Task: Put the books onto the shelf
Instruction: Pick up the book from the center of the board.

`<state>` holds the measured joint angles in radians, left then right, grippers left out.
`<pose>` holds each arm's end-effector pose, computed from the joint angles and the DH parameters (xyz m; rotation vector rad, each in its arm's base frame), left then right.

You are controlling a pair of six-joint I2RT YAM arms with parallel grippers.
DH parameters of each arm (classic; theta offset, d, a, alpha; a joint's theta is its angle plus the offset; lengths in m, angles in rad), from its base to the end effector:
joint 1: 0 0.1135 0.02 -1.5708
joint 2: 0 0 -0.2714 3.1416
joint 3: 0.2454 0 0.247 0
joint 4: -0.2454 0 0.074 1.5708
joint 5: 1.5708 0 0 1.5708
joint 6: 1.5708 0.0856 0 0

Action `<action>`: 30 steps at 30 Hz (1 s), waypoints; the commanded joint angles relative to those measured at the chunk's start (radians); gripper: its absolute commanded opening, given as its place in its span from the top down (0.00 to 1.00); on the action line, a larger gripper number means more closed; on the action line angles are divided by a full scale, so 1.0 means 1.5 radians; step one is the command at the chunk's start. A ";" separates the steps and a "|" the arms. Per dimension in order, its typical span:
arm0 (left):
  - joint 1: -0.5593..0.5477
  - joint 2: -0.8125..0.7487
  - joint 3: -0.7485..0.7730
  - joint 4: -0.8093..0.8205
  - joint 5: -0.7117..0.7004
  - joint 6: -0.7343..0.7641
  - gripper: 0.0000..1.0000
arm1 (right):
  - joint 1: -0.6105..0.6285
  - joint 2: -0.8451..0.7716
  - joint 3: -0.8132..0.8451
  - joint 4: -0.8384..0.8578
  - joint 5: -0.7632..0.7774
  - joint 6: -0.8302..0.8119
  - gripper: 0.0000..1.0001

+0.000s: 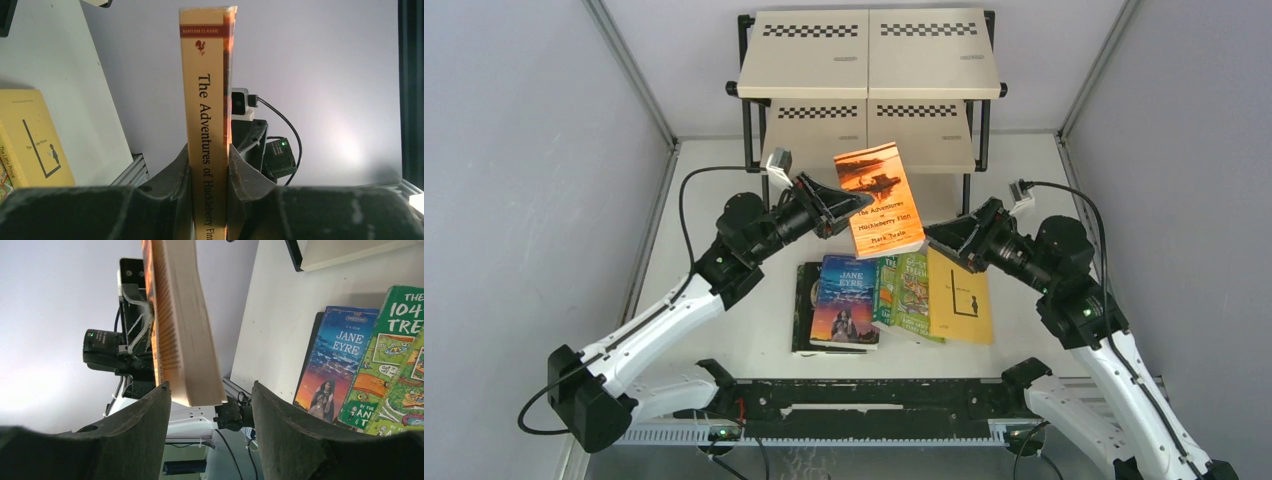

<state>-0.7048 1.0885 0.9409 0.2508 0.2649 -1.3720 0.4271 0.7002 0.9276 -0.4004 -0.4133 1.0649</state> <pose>0.2107 -0.2087 0.3942 -0.3314 1.7524 -1.8050 0.1518 0.1069 0.3746 0.2830 1.9447 1.4019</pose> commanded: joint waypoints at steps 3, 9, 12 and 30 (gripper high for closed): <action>-0.003 -0.002 0.048 0.048 0.003 -0.001 1.00 | -0.013 -0.025 0.002 0.003 -0.019 0.007 0.33; -0.002 0.004 0.048 0.051 0.003 0.001 1.00 | -0.023 -0.037 0.002 -0.005 -0.026 0.009 0.33; -0.003 0.009 0.047 0.054 0.005 0.000 1.00 | -0.026 -0.037 0.002 -0.006 -0.031 0.009 0.32; 0.009 0.023 0.038 0.082 0.028 -0.011 1.00 | -0.025 -0.039 -0.004 -0.004 -0.035 0.016 0.18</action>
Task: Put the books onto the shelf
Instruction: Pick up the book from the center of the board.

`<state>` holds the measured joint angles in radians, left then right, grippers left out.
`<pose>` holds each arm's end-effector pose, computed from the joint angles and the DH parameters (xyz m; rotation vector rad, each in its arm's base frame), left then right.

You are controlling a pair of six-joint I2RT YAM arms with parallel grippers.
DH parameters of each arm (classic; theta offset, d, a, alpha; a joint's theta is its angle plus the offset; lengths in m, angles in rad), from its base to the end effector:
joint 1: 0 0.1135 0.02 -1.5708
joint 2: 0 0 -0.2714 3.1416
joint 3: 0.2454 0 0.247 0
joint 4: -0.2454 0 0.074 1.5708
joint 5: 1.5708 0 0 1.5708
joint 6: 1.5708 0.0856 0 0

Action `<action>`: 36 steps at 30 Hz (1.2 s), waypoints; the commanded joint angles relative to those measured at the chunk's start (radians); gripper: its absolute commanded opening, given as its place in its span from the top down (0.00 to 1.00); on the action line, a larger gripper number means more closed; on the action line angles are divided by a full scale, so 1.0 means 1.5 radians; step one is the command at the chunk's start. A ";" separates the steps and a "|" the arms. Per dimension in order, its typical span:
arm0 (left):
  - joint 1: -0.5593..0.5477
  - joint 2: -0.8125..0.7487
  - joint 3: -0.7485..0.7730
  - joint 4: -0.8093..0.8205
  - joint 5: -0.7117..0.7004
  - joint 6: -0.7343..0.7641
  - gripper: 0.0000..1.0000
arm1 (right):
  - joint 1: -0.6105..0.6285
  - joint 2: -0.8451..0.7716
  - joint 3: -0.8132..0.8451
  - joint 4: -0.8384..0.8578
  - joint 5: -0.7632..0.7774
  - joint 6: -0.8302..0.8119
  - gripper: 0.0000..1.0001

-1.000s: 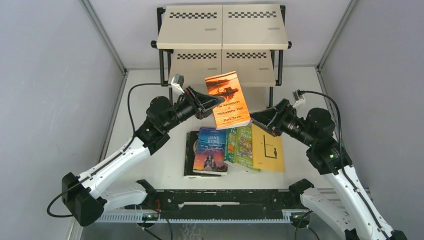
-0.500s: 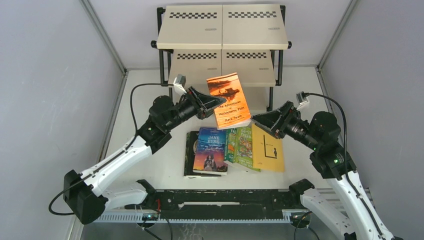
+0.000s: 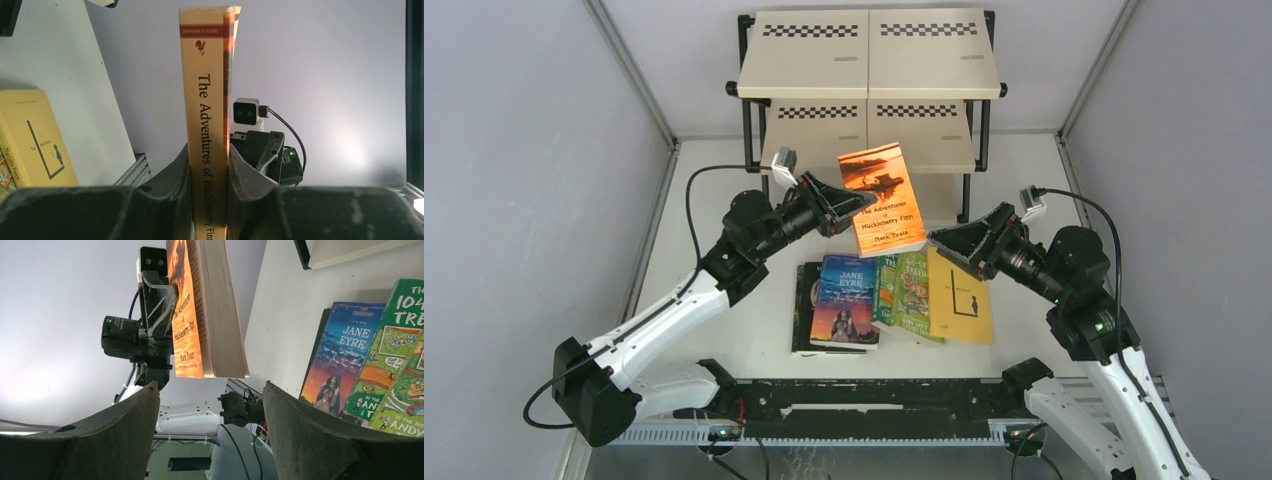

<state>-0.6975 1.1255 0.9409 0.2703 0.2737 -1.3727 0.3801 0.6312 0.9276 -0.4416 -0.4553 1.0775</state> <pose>0.2193 -0.2139 0.3868 -0.3383 1.7721 -1.7971 0.1363 0.0950 0.3792 0.2914 1.9142 1.4211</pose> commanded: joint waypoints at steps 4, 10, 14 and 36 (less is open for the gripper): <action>0.004 0.007 0.043 0.076 0.032 -0.014 1.00 | 0.021 0.023 -0.006 0.045 -0.002 0.011 0.17; 0.004 0.015 0.049 0.090 0.043 -0.024 1.00 | 0.035 0.052 -0.007 0.076 -0.001 0.012 0.17; 0.004 0.019 0.052 0.097 0.049 -0.028 1.00 | 0.040 0.066 -0.015 0.101 -0.003 0.019 0.17; 0.004 0.049 0.061 0.124 0.057 -0.043 1.00 | 0.062 0.103 -0.036 0.176 -0.020 0.050 0.36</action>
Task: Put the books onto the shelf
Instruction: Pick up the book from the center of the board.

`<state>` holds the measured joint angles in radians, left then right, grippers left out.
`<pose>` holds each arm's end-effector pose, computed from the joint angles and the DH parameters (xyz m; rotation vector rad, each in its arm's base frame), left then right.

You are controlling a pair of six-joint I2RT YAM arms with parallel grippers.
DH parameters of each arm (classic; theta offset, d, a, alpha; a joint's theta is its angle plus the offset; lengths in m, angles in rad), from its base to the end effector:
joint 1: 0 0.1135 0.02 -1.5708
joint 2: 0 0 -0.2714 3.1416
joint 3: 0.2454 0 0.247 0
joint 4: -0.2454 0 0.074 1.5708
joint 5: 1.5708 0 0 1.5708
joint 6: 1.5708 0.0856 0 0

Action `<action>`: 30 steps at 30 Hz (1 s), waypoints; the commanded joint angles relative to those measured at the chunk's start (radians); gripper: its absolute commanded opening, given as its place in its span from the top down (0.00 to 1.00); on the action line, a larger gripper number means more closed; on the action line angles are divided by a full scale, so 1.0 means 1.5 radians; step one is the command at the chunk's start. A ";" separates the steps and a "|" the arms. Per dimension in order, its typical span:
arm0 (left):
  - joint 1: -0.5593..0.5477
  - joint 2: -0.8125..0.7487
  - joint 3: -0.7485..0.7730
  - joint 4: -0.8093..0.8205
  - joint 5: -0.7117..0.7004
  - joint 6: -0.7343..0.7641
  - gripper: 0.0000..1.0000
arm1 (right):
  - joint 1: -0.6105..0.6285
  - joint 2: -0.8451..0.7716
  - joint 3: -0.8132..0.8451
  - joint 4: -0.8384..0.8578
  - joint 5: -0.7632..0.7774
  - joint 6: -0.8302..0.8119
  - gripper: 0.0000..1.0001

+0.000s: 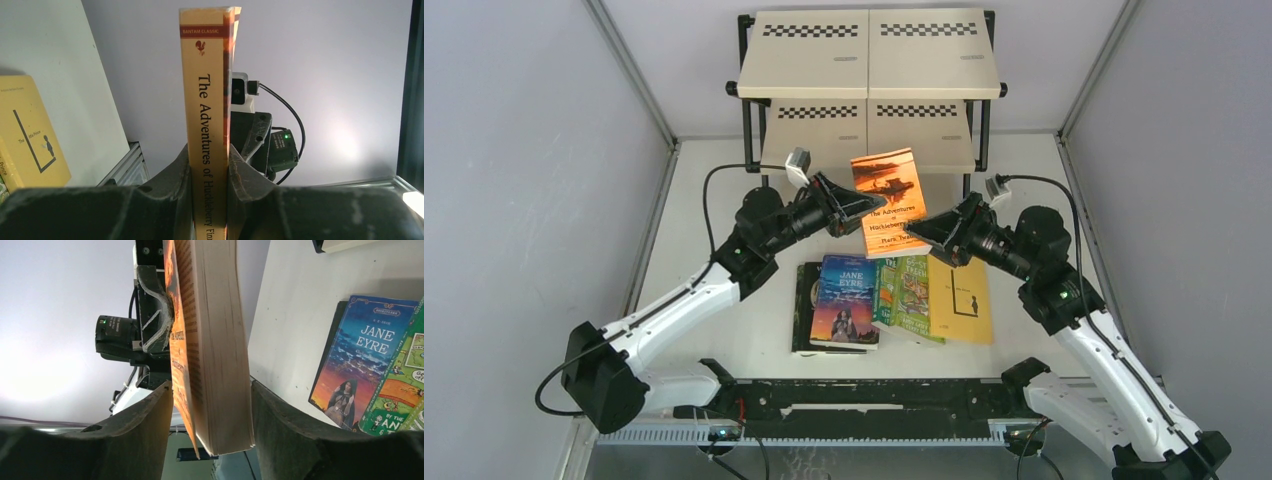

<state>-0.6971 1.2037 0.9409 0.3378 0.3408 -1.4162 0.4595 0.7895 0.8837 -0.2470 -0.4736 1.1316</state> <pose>0.2299 -0.2298 0.3741 -0.3244 1.8227 -1.8625 0.1711 0.1282 0.3656 0.2611 1.9672 1.5188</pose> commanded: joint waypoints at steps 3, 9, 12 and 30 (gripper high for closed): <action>0.004 0.002 0.063 0.084 0.013 -0.018 1.00 | 0.013 0.000 -0.009 0.055 -0.009 0.019 0.42; 0.004 0.010 0.068 0.094 0.016 -0.023 1.00 | 0.019 0.000 -0.009 0.058 -0.006 0.023 0.63; 0.004 0.011 0.066 0.101 0.016 -0.025 1.00 | 0.020 0.003 -0.009 0.063 -0.008 0.029 0.82; 0.026 -0.028 0.030 0.083 0.008 -0.011 0.41 | 0.019 0.004 0.058 0.039 -0.003 0.031 1.00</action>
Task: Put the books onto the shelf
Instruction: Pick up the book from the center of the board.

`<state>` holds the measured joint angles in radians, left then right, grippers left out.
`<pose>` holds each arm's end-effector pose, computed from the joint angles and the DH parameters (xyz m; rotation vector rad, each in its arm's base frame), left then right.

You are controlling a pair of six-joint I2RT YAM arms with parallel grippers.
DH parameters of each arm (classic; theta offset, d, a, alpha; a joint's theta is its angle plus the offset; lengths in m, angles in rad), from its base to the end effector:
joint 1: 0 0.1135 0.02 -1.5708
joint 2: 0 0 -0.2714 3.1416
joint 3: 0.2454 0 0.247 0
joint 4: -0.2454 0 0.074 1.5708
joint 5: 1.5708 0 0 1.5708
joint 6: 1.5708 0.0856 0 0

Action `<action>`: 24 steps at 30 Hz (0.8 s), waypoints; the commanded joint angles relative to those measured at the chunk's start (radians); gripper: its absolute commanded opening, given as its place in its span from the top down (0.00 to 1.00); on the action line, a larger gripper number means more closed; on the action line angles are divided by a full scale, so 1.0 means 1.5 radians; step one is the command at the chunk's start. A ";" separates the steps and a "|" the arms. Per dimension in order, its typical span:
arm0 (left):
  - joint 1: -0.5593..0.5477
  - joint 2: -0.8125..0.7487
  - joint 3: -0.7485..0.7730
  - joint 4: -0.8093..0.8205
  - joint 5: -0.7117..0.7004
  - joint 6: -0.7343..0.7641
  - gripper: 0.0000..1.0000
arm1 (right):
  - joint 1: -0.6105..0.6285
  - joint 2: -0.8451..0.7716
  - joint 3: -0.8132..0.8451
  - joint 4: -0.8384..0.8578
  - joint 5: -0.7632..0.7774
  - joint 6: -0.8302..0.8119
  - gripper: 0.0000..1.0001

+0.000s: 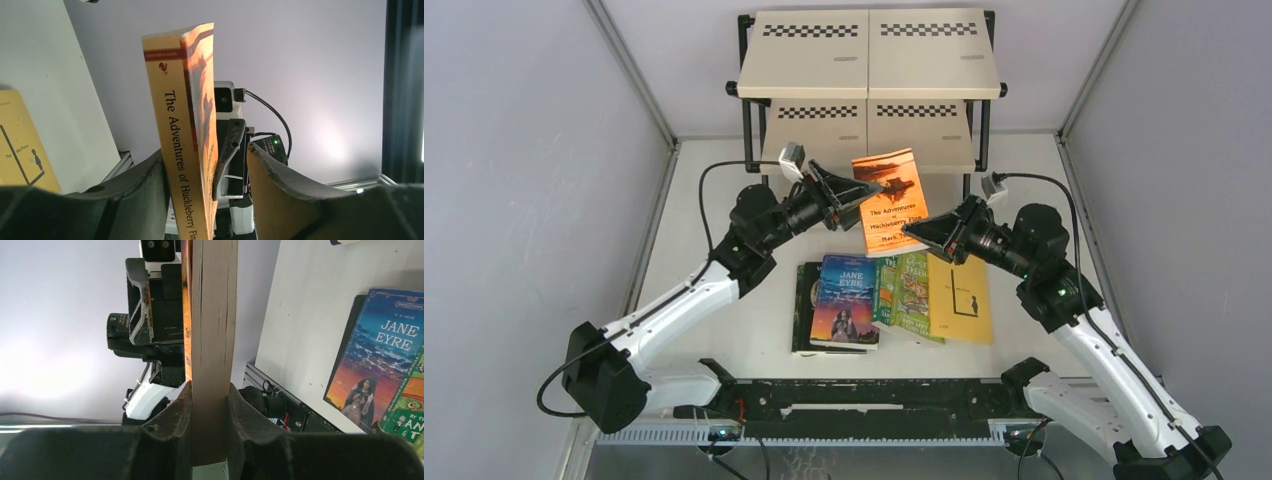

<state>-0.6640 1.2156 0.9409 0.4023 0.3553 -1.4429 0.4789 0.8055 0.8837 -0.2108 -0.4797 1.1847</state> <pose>0.2380 -0.2241 0.3804 -0.3355 1.7621 -1.8921 0.1724 0.1340 0.3679 0.2809 1.9652 1.5759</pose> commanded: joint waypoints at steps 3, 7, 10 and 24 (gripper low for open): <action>0.004 -0.047 0.034 0.032 -0.003 0.016 0.42 | 0.005 -0.005 0.087 -0.001 0.006 -0.011 1.00; 0.004 -0.058 0.030 0.031 -0.008 0.018 0.43 | 0.005 -0.003 0.113 -0.009 0.009 -0.014 1.00; 0.004 -0.064 0.030 0.031 -0.008 0.019 0.42 | 0.005 0.002 0.137 -0.016 0.010 -0.019 1.00; 0.004 -0.073 0.052 0.023 -0.002 0.028 0.42 | -0.016 0.060 0.249 -0.016 0.012 -0.030 1.00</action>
<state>-0.6613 1.1404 0.9409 0.4183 0.3435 -1.4330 0.4706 0.8864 1.1648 -0.3363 -0.4732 1.1488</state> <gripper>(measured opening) 0.580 0.281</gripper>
